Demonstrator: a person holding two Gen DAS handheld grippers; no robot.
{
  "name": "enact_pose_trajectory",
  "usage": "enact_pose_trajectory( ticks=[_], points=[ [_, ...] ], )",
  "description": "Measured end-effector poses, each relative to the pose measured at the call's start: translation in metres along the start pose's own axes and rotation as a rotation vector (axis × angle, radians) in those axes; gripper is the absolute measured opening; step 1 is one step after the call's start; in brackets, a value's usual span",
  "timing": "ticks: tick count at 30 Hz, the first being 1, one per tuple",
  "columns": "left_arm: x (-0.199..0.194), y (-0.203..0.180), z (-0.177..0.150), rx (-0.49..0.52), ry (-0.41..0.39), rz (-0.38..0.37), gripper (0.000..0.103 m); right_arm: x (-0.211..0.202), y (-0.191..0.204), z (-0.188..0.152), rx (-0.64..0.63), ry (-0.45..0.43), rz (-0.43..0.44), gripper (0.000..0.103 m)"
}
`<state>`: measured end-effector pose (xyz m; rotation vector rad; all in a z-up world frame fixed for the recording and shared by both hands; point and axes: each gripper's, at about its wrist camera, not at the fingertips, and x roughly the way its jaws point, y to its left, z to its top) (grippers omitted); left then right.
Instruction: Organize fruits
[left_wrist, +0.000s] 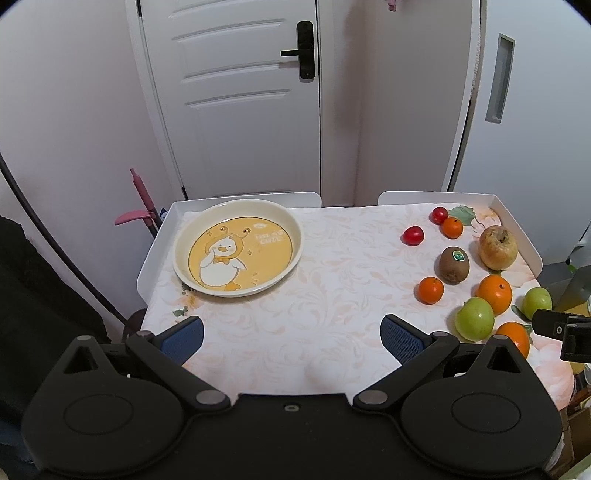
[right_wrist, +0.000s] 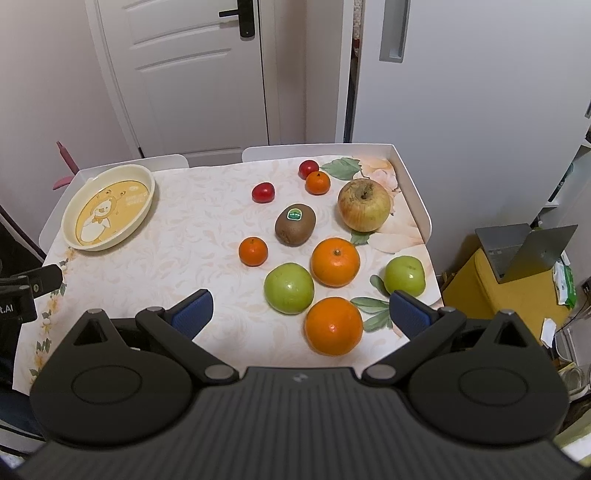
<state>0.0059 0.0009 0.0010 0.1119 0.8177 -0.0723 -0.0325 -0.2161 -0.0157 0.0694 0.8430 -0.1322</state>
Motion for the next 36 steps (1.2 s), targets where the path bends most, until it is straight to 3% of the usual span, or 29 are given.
enact_pose_trajectory(
  ticks=[36],
  points=[
    [-0.0017, -0.0026, 0.0004, 0.003, -0.013, -0.011, 0.103, -0.0040, -0.0003, 0.0008, 0.008, 0.005, -0.013, 0.103]
  ],
)
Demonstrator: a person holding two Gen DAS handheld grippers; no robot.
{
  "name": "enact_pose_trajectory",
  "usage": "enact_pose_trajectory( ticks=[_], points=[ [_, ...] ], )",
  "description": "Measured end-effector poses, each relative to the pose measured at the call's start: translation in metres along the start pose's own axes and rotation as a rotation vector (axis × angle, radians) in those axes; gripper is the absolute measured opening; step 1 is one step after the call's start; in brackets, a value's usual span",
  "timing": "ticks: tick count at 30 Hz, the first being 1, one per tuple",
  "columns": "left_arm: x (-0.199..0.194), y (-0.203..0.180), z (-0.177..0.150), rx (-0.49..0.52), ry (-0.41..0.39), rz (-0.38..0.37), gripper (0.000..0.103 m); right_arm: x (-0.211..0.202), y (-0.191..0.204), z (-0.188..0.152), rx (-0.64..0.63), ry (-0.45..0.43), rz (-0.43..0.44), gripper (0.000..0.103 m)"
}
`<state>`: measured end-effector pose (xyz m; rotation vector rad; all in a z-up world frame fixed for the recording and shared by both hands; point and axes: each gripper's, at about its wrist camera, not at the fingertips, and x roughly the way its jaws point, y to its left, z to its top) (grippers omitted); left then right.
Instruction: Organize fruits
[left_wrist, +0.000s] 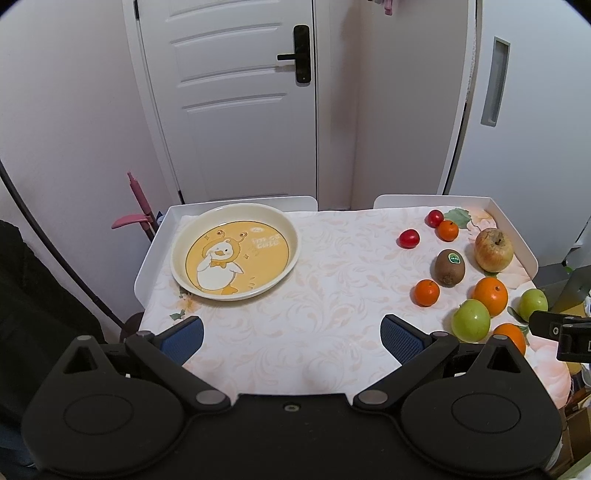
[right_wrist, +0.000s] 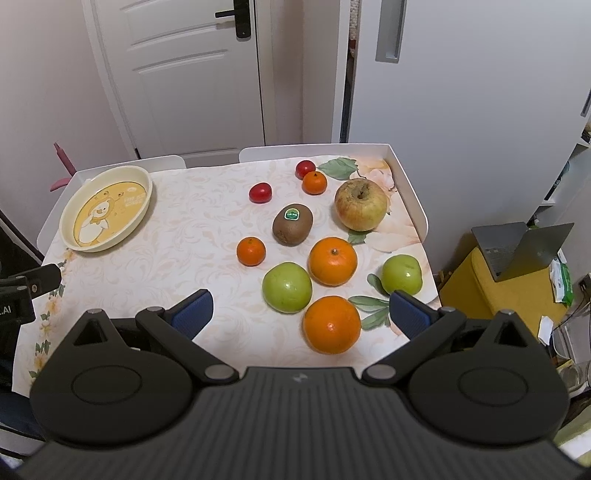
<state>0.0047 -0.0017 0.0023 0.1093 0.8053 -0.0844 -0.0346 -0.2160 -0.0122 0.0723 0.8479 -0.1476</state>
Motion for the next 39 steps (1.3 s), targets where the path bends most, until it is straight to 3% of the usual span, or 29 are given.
enact_pose_trajectory(
  ticks=[27, 39],
  points=[
    [0.001, 0.004, 0.006, 0.032, -0.018, 0.011, 0.103, 0.001, 0.005, 0.004, 0.018, 0.005, -0.010, 0.103],
    [0.018, -0.013, 0.011, 0.113, -0.003, -0.060, 0.103, 0.006, 0.001, 0.007, 0.037, 0.017, -0.012, 0.103]
  ],
)
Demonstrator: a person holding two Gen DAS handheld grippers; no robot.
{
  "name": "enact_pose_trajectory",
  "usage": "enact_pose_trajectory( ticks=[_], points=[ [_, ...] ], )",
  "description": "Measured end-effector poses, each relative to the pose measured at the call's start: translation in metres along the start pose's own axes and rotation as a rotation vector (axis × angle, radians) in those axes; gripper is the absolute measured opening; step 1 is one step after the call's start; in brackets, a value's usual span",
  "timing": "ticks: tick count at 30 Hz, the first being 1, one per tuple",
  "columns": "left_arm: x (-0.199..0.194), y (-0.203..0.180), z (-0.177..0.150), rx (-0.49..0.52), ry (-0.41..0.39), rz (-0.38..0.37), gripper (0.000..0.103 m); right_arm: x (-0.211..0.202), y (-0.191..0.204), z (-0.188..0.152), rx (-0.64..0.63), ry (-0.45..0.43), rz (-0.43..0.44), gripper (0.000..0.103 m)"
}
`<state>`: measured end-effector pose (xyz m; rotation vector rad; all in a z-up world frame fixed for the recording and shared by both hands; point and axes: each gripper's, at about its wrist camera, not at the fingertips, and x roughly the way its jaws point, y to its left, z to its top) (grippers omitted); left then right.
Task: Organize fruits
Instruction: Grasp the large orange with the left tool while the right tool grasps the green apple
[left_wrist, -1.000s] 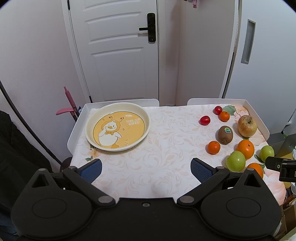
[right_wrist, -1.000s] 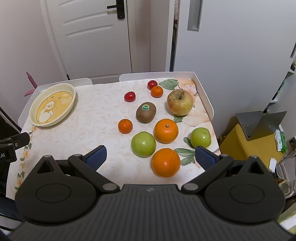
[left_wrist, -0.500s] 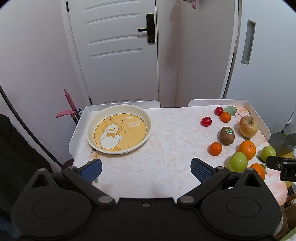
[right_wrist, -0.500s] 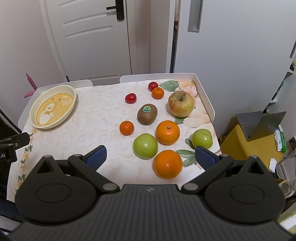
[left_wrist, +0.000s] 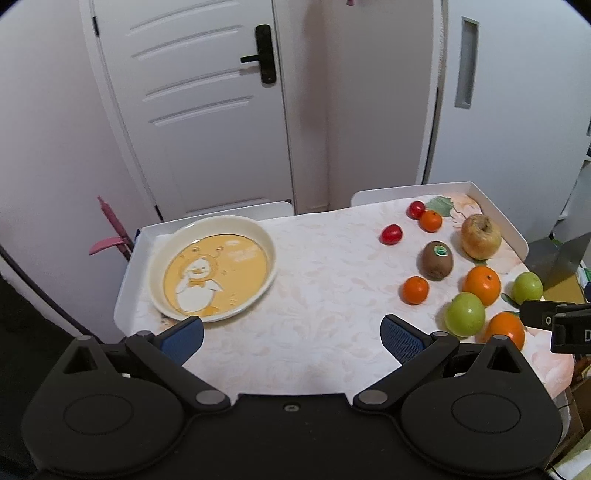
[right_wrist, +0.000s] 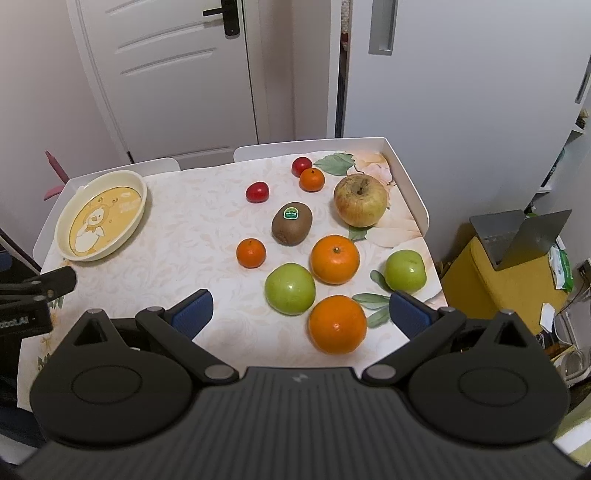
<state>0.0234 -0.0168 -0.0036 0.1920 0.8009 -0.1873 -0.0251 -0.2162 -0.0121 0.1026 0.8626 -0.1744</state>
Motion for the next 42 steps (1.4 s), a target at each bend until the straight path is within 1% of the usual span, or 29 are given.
enact_pose_trajectory(
  ticks=[4, 9, 16, 19, 22, 28, 31, 33, 35, 38, 40, 42],
  points=[
    [0.003, -0.019, -0.002, 0.028, -0.002, -0.026, 0.103, 0.003, -0.018, 0.003, -0.008, -0.026, 0.010, 0.103],
    [0.010, -0.050, -0.005, 0.010, 0.005, -0.042, 0.103, 0.015, -0.049, 0.007, -0.071, -0.043, 0.017, 0.103],
    [0.024, -0.108, -0.014, -0.011, 0.026, -0.053, 0.103, 0.045, -0.100, 0.013, -0.160, -0.033, 0.070, 0.103],
    [0.031, -0.130, -0.019, -0.030, 0.030, -0.063, 0.103, 0.059, -0.117, 0.013, -0.200, -0.035, 0.077, 0.103],
    [0.039, -0.154, -0.023, -0.036, 0.041, -0.073, 0.103, 0.074, -0.130, 0.013, -0.245, -0.022, 0.102, 0.103],
    [0.055, -0.196, -0.027, -0.031, 0.046, -0.097, 0.103, 0.102, -0.147, 0.013, -0.321, -0.003, 0.197, 0.103],
    [0.065, -0.211, -0.031, -0.033, 0.056, -0.093, 0.102, 0.115, -0.151, 0.014, -0.360, -0.001, 0.227, 0.103],
    [0.072, -0.217, -0.034, -0.043, 0.070, -0.093, 0.100, 0.121, -0.152, 0.015, -0.384, -0.005, 0.228, 0.103],
    [0.076, -0.223, -0.037, -0.049, 0.076, -0.091, 0.096, 0.127, -0.153, 0.015, -0.404, -0.008, 0.232, 0.100],
    [0.085, -0.228, -0.039, -0.063, 0.086, -0.084, 0.094, 0.135, -0.154, 0.013, -0.424, 0.004, 0.258, 0.094],
    [0.089, -0.231, -0.040, -0.077, 0.089, -0.088, 0.090, 0.140, -0.153, 0.011, -0.438, 0.013, 0.271, 0.092],
    [0.093, -0.233, -0.039, -0.078, 0.089, -0.086, 0.089, 0.146, -0.152, 0.009, -0.450, 0.021, 0.285, 0.088]
  ],
)
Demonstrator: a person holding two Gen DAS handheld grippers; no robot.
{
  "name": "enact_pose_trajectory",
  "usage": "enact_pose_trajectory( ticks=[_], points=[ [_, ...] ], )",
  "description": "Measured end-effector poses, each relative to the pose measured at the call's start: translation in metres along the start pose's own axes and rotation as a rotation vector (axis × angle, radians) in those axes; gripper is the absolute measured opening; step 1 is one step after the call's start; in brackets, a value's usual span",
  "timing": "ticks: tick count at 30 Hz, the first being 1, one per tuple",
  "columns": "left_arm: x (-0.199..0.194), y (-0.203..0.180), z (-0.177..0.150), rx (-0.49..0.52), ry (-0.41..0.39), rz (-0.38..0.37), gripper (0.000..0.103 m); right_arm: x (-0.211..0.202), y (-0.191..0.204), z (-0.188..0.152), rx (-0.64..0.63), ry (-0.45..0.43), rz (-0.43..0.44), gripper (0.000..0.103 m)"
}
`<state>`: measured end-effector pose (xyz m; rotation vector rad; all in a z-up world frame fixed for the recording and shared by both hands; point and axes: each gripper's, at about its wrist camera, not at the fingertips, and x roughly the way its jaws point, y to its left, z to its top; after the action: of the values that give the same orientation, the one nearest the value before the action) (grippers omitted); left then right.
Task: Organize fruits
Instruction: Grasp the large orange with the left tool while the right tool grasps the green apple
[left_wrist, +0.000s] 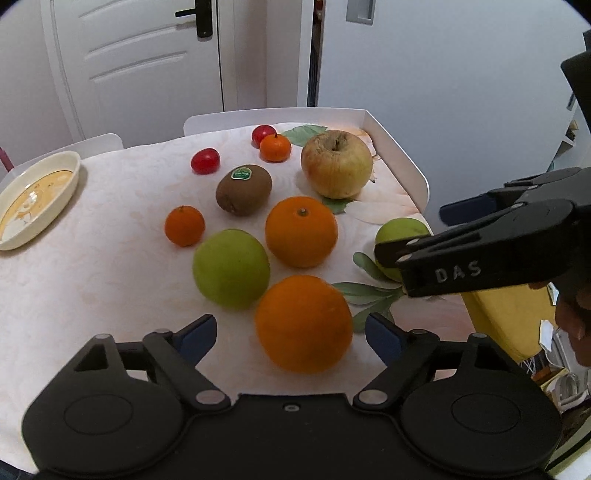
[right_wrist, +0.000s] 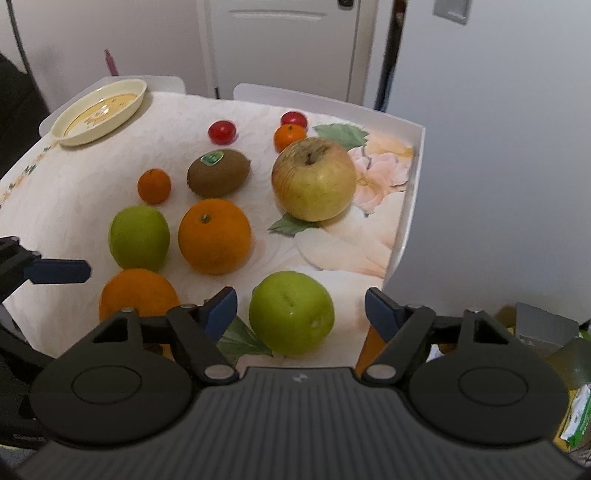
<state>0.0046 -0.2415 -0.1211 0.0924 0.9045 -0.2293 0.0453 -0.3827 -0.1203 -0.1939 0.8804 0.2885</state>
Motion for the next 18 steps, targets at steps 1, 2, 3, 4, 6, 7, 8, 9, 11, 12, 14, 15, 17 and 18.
enact_pose_trajectory(
  ticks=[1, 2, 3, 4, 6, 7, 8, 9, 11, 12, 14, 15, 17, 18],
  points=[
    [0.002, -0.002, 0.001, 0.002, 0.001, 0.003, 0.089, 0.003, 0.000, -0.001, -0.003, 0.003, 0.004, 0.087],
    [0.004, -0.003, 0.001, 0.003, 0.004, 0.005, 0.087, 0.005, -0.001, -0.002, -0.005, 0.005, 0.005, 0.087],
    [0.007, -0.004, 0.001, 0.003, 0.006, 0.006, 0.084, 0.007, -0.001, -0.002, -0.006, 0.006, 0.006, 0.087],
    [0.009, -0.006, 0.002, 0.005, 0.008, 0.007, 0.083, 0.009, -0.002, -0.003, -0.007, 0.007, 0.007, 0.087],
    [0.013, -0.008, 0.002, 0.011, 0.012, 0.011, 0.077, 0.011, -0.003, -0.004, -0.008, 0.009, 0.009, 0.086],
    [0.014, -0.009, 0.002, 0.013, 0.015, 0.014, 0.075, 0.012, -0.004, -0.005, -0.005, 0.009, 0.013, 0.086],
    [0.015, -0.009, 0.002, 0.016, 0.016, 0.015, 0.073, 0.013, -0.006, -0.005, -0.001, 0.011, 0.018, 0.086],
    [0.016, -0.010, 0.002, 0.019, 0.016, 0.018, 0.070, 0.013, -0.006, -0.005, 0.002, 0.011, 0.021, 0.085],
    [0.018, -0.012, 0.003, 0.030, 0.018, 0.012, 0.066, 0.014, -0.007, -0.006, 0.007, 0.013, 0.027, 0.083],
    [0.017, -0.012, 0.002, 0.034, 0.015, 0.014, 0.066, 0.014, -0.007, -0.006, 0.008, 0.014, 0.030, 0.082],
    [0.018, -0.014, 0.001, 0.045, 0.011, 0.018, 0.065, 0.015, -0.006, -0.007, 0.010, 0.018, 0.033, 0.078],
    [0.017, -0.014, 0.001, 0.049, 0.008, 0.018, 0.065, 0.016, -0.005, -0.007, 0.012, 0.020, 0.036, 0.078],
    [0.016, -0.014, 0.000, 0.051, 0.005, 0.015, 0.065, 0.017, -0.005, -0.008, 0.019, 0.023, 0.042, 0.078],
    [0.016, -0.013, 0.000, 0.050, 0.005, 0.012, 0.065, 0.017, -0.004, -0.008, 0.022, 0.023, 0.043, 0.078]
  ],
)
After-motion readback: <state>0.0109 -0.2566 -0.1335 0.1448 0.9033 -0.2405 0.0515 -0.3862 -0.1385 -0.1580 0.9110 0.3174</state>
